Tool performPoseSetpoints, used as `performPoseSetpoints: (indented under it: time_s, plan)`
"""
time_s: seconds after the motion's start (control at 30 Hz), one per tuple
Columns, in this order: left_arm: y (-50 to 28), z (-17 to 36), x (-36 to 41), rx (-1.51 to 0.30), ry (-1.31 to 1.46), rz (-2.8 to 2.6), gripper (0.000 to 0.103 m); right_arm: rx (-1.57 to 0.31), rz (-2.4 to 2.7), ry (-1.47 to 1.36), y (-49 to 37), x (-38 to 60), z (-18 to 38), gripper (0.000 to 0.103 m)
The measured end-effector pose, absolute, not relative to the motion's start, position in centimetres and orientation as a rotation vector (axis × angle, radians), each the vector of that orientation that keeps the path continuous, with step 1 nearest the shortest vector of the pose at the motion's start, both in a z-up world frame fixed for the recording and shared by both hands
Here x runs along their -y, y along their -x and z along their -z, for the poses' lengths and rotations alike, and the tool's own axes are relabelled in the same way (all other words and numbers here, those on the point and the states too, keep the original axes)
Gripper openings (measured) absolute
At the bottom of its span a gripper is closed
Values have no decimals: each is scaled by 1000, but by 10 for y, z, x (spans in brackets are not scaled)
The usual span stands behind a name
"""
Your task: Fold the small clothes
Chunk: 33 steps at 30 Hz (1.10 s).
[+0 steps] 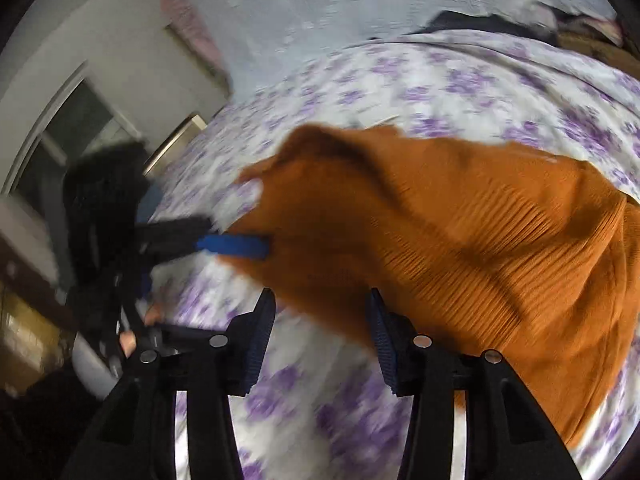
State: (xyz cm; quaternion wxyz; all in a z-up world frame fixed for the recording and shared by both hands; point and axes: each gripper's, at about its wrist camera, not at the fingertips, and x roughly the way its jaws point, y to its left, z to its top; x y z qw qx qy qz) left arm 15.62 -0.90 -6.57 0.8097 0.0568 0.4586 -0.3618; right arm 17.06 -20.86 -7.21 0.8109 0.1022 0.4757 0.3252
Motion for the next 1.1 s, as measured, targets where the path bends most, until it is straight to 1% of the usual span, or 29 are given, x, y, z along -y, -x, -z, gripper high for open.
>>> performPoseSetpoints:
  time_s: [0.03, 0.13, 0.2, 0.23, 0.27, 0.33, 0.4, 0.5, 0.6, 0.7, 0.8, 0.9, 0.93, 0.97, 1.03, 1.1]
  plan:
    - [-166, 67, 10, -983, -123, 731, 84, -988, -659, -286, -184, 217, 71, 46]
    - [-210, 58, -7, -979, -5, 539, 84, -767, -425, -502, -200, 263, 50, 49]
    - [-227, 46, -22, -920, 66, 396, 87, -658, -339, -557, -194, 286, 40, 54]
    - [-233, 39, -34, -873, 124, 357, 91, -637, -334, -563, -190, 294, 38, 55]
    - [-235, 37, -42, -853, 156, 353, 93, -634, -343, -557, -186, 298, 37, 55]
    - [-234, 41, -57, -856, 230, 387, 93, -655, -343, -510, -181, 300, 38, 56]
    - [-228, 47, -59, -865, 236, 432, 93, -667, -319, -475, -181, 300, 40, 56]
    - [-213, 49, -52, -851, 149, 484, 93, -698, -283, -450, -184, 302, 49, 56]
    - [-208, 53, -41, -854, 76, 472, 93, -706, -208, -362, -182, 304, 54, 56]
    - [-208, 55, -45, -853, 63, 469, 93, -719, -193, -331, -189, 306, 61, 56]
    - [-202, 49, -49, -831, 76, 577, 93, -725, -185, -304, -196, 305, 66, 56]
    - [-190, 49, -35, -839, -35, 692, 93, -745, -202, -260, -204, 299, 73, 56]
    - [-188, 51, -30, -848, -62, 700, 93, -755, -214, -254, -206, 297, 77, 38]
    - [-186, 56, -24, -859, -99, 688, 93, -755, -212, -269, -206, 299, 79, 5]
    - [-190, 63, -15, -860, -155, 603, 93, -746, -156, -376, -206, 318, 79, 5]
    - [-202, 67, -11, -834, -205, 421, 93, -788, -127, -499, -208, 341, 91, 5]
